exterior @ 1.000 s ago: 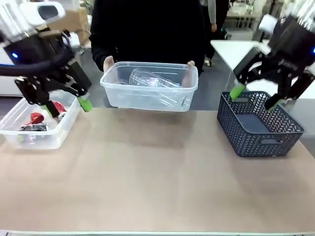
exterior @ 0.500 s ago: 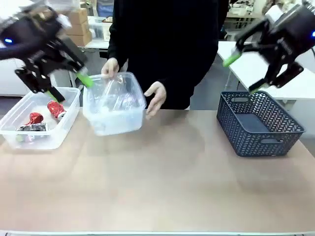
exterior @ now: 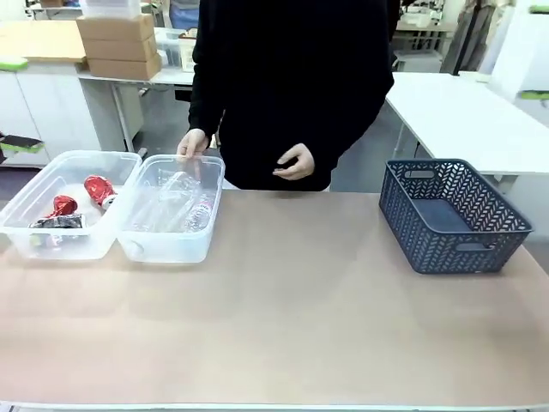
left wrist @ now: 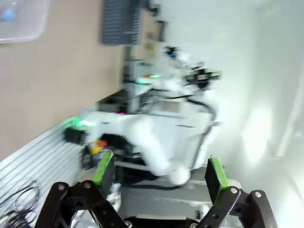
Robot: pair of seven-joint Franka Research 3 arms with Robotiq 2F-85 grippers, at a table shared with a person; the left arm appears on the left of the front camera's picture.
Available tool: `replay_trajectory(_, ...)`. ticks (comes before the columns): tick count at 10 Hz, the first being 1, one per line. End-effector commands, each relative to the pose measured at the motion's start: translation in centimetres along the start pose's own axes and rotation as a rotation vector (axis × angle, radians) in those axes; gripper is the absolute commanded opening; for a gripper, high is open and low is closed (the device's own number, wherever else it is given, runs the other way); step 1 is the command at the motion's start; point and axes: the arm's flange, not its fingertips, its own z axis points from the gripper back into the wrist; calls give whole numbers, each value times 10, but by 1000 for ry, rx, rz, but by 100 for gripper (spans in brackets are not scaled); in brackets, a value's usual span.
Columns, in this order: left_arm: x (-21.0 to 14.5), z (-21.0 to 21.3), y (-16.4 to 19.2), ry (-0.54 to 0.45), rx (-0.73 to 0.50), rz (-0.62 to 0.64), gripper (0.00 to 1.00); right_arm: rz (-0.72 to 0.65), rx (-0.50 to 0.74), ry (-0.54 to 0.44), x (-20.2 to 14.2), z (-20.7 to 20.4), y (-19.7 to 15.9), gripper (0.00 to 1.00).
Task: Sort the waste into each basket.
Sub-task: Release the Organizing box you were holding.
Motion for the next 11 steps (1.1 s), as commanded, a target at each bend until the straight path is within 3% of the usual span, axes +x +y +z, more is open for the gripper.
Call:
replay_trajectory(1, 20, -5, 18, -79, -328, 161, 100, -102, 235, -222, 0, 8, -28, 100)
replay_trajectory(2, 0, 0, 0, 0, 0, 0, 100, 0, 0, 0, 0, 0, 0, 100)
replay_trajectory(11, 0, 0, 0, 0, 0, 0, 100, 0, 0, 0, 0, 0, 0, 100)
